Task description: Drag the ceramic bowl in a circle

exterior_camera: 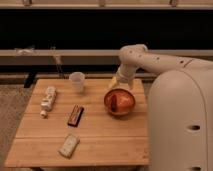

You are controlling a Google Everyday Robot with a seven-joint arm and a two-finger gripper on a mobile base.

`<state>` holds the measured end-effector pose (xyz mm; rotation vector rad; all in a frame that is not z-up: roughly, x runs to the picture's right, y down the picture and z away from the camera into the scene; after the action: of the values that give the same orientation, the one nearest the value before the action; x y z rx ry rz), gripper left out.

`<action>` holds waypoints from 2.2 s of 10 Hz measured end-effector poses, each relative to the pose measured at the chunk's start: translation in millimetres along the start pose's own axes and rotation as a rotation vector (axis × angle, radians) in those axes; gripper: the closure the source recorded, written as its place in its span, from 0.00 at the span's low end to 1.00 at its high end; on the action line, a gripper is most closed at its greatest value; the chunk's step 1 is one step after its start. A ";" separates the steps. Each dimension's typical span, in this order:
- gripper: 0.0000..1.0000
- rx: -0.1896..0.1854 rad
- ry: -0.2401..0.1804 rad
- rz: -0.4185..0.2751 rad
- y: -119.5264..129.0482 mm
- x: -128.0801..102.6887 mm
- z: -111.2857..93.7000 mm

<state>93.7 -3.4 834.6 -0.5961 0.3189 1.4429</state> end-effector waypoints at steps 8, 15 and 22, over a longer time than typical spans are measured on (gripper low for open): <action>0.20 0.000 0.000 0.000 0.0 0.0 0.0; 0.20 0.000 0.000 0.000 0.0 0.0 0.0; 0.20 0.115 0.017 0.073 -63.5 0.1 20.0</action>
<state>153.2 6.7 862.8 -0.5082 0.4376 1.4794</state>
